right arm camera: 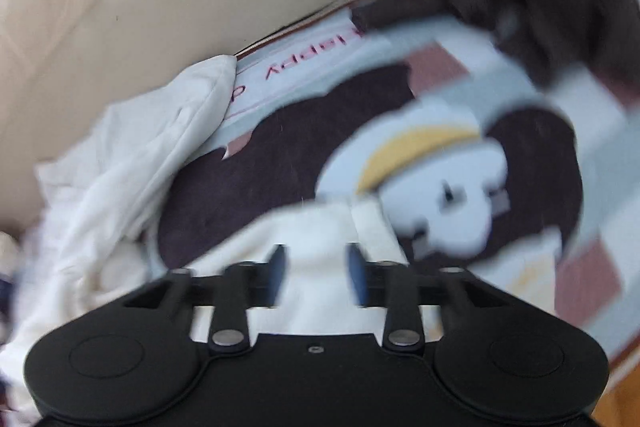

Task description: Fold clothes

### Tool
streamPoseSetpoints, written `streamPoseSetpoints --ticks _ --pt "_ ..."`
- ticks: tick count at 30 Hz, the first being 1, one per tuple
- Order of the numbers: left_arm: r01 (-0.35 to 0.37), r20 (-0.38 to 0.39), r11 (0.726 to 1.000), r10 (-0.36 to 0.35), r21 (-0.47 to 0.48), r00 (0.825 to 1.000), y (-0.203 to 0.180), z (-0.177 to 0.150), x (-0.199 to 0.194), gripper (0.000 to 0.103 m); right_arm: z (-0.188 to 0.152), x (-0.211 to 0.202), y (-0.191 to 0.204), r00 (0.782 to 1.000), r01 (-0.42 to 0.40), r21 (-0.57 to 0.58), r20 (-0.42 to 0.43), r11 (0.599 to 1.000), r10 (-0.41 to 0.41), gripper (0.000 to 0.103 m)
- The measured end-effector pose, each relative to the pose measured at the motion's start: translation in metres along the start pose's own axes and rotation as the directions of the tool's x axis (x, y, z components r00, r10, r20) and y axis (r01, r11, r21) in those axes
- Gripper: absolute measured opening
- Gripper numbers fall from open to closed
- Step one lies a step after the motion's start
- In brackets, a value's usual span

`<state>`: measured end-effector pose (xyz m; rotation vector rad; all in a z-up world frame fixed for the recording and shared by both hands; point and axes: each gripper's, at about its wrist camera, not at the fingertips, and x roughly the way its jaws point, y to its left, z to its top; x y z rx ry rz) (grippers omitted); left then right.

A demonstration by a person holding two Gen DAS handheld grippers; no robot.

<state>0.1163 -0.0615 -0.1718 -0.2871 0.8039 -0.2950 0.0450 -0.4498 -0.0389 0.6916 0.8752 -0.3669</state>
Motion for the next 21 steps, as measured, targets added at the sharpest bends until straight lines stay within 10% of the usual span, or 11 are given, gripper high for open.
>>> streamPoseSetpoints --ticks 8,13,14,16,21 --pt "-0.018 -0.007 1.0 0.018 0.01 1.0 -0.001 -0.002 -0.001 0.007 -0.041 0.015 -0.03 0.998 0.036 0.126 -0.061 0.991 -0.029 0.051" --pt "-0.016 0.005 1.0 0.015 0.023 1.0 -0.007 -0.005 -0.004 0.007 -0.054 0.026 -0.016 0.996 0.017 0.09 0.091 0.996 -0.026 0.056" --pt "-0.009 0.006 1.0 0.009 0.024 1.0 -0.008 -0.006 -0.005 0.007 -0.054 0.029 -0.017 0.992 0.005 0.087 0.127 0.996 -0.016 0.054" --pt "0.023 -0.003 1.0 -0.023 0.02 1.0 -0.011 -0.007 -0.01 0.007 -0.047 0.03 -0.022 0.985 0.025 0.077 0.171 0.997 -0.038 0.016" --pt "0.146 -0.017 0.979 -0.145 0.144 0.989 -0.05 -0.004 -0.03 0.007 -0.015 -0.012 -0.044 0.946 0.095 0.004 0.31 0.995 -0.092 0.012"
